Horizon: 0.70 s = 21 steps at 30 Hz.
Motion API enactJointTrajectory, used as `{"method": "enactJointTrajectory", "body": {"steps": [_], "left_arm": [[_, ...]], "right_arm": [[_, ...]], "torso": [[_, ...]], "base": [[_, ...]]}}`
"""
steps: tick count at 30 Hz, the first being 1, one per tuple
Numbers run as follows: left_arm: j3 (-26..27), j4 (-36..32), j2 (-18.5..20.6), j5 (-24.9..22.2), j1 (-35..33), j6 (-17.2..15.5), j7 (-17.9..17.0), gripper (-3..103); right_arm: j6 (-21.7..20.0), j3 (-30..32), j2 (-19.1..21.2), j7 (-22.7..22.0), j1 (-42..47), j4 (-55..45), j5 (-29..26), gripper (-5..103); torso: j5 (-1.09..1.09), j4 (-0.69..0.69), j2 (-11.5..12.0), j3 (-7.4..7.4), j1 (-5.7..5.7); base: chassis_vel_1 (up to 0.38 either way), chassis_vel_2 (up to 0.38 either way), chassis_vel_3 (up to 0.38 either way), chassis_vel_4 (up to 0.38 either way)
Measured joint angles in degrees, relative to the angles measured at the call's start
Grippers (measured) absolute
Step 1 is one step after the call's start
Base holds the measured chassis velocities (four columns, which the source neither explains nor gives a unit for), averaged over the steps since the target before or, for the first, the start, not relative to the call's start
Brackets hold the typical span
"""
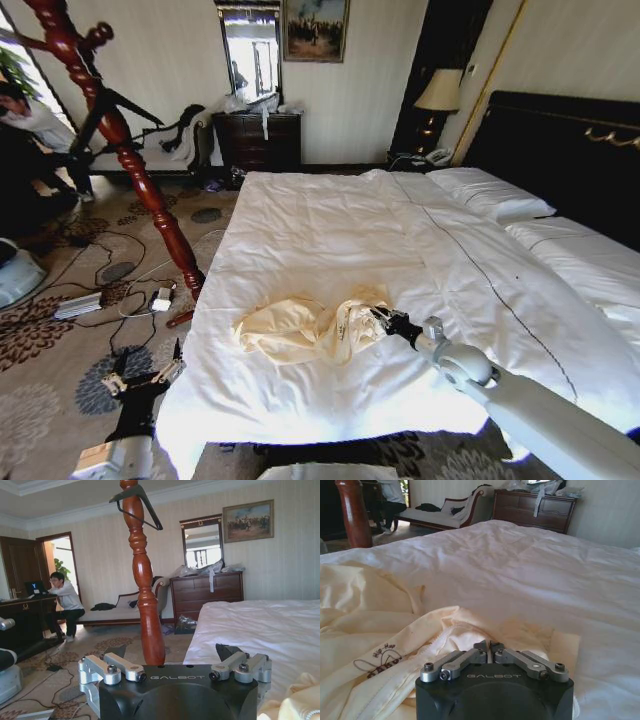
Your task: Pick up the clothes from the bed and hang them on the clothes hanger.
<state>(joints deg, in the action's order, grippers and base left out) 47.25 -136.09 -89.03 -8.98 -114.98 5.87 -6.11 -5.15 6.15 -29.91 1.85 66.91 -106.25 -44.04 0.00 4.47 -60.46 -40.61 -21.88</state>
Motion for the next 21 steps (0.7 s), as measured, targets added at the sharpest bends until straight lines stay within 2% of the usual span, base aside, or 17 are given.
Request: {"method": "enactJointTrajectory", "body": {"steps": [2, 5, 6, 7, 9, 10, 13, 14, 16, 18, 19, 21], "left_arm": [[-0.11, 0.02, -0.06, 0.13, 0.01, 0.02, -0.02, 100], [-0.15, 0.05, -0.12, 0.20, 0.05, 0.09, -0.22, 100], [-0.15, 0.05, -0.12, 0.20, 0.05, 0.09, -0.22, 100], [0.00, 0.05, -0.09, 0.03, 0.13, 0.11, -0.42, 100], [0.03, 0.05, -0.08, -0.02, 0.14, 0.12, -0.47, 100], [0.10, 0.06, -0.03, -0.24, 0.16, 0.13, -0.55, 100], [0.11, 0.06, 0.01, -0.43, 0.23, 0.13, -0.59, 100], [0.11, 0.06, 0.01, -0.43, 0.23, 0.13, -0.59, 100], [0.07, 0.01, 0.01, -0.48, 0.31, 0.13, -0.60, 100], [0.01, -0.13, 0.02, -0.52, 0.32, 0.13, -0.61, 100], [0.01, -0.13, 0.02, -0.52, 0.32, 0.13, -0.61, 100], [-0.01, -0.25, 0.01, -0.62, 0.31, 0.12, -0.61, 100]], "right_arm": [[0.85, 0.65, 0.22, 0.86, 0.70, -0.19, -0.30, 1], [6.20, 2.77, 0.35, 5.19, 2.32, -1.22, -3.28, 0], [6.20, 2.77, 0.35, 5.19, 2.32, -1.22, -3.28, 0], [9.39, 4.32, -0.27, 7.27, 2.16, -2.36, -6.28, 0], [10.02, 4.57, -0.46, 7.57, 1.93, -2.69, -7.09, 0], [12.10, 5.39, -1.37, 8.29, 0.08, -4.39, -10.82, 0], [13.80, 5.85, -3.08, 7.96, -5.18, -5.88, -16.96, 0], [13.80, 5.85, -3.08, 7.96, -5.18, -5.88, -16.96, 0], [14.45, 5.87, -4.42, 7.31, -9.17, -5.78, -20.51, 0], [14.70, 6.77, -6.49, 5.76, -13.64, -5.42, -25.40, 0], [14.70, 6.77, -6.49, 5.76, -13.64, -5.42, -25.40, 0], [14.60, 9.52, -8.28, 2.64, -16.00, -6.05, -29.41, 0]], "torso": [[0.00, 0.00, 0.00, 0.00, 0.00], [0.00, 0.01, 0.00, 0.00, 0.00], [0.00, 0.01, 0.00, 0.00, 0.00], [0.00, 0.00, 0.00, 0.00, 0.00], [0.00, 0.00, 0.00, 0.00, 0.00], [0.01, 0.00, 0.00, 0.00, 0.00], [-0.01, -0.01, 0.00, 0.00, 0.00], [-0.01, -0.01, 0.00, 0.00, 0.00], [-0.02, -0.02, 0.00, 0.00, 0.00], [0.02, -0.01, 0.00, 0.00, -0.01], [0.02, -0.01, 0.00, 0.00, -0.01], [-0.02, -0.04, 0.00, 0.00, 0.00]], "base": [[0.000, 0.000, 0.000, 0.000], [0.000, 0.000, 0.000, 0.000], [0.000, 0.000, 0.000, 0.000], [0.000, 0.000, 0.000, 0.000], [0.000, 0.000, 0.000, 0.000], [0.000, 0.000, 0.000, 0.000], [0.000, 0.000, 0.000, 0.000], [0.000, 0.000, 0.000, 0.000], [0.000, 0.000, 0.000, 0.000], [0.000, 0.000, 0.000, 0.000], [0.000, 0.000, 0.000, 0.000], [0.000, 0.000, 0.000, 0.000]]}}
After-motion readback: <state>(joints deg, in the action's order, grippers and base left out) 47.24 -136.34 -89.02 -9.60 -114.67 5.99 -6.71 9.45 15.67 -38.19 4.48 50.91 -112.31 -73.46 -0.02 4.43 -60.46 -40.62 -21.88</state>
